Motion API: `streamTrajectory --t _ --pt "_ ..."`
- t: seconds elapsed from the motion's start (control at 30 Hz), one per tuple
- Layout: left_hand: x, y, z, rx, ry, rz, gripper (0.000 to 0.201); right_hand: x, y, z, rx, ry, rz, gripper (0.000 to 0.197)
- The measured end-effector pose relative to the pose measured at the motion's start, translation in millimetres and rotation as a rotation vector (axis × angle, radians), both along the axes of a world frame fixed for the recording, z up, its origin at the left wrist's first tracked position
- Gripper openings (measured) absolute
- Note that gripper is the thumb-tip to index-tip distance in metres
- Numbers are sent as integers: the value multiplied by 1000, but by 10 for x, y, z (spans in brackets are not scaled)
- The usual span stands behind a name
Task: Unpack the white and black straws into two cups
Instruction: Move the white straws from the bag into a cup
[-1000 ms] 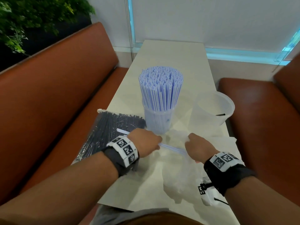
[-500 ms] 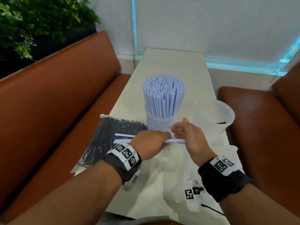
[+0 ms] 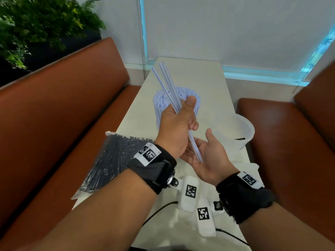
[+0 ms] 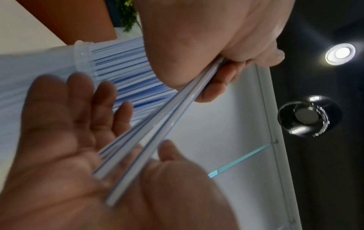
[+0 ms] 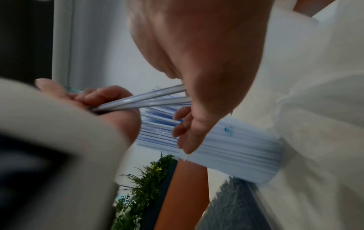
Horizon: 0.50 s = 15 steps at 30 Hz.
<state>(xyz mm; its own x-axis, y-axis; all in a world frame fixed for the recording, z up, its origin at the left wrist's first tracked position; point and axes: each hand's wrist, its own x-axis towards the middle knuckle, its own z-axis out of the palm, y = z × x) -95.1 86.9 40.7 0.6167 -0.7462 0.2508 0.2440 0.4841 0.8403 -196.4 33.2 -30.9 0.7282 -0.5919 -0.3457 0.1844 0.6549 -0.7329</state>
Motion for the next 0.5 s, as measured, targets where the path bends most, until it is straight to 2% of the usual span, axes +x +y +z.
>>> streamTrajectory --t 0.07,0.1,0.17,0.23,0.3,0.33,0.4,0.47,0.5 --pt "27 -23 -22 5 21 13 52 -26 -12 30 -73 9 20 79" --pt "59 -25 -15 -5 43 14 51 -52 -26 30 -197 43 14 71" --pt "121 -26 -6 -1 57 35 54 -98 -34 28 -634 158 56 42" --pt "149 -23 -13 49 26 51 52 -103 0 3 -1034 287 181 16" --pt "173 24 0 119 -53 66 44 -92 37 -41 -1249 410 251 23" --pt "212 70 23 160 -143 94 35 -88 39 -59 -1316 469 236 27" --pt "380 187 63 281 -470 188 25 -89 6 -88 -1416 570 176 29" --pt "566 298 129 410 -821 200 26 -79 -22 -92 -1488 648 154 27" --pt "629 340 173 464 -940 160 31 -56 -23 -84 -1520 679 168 27"
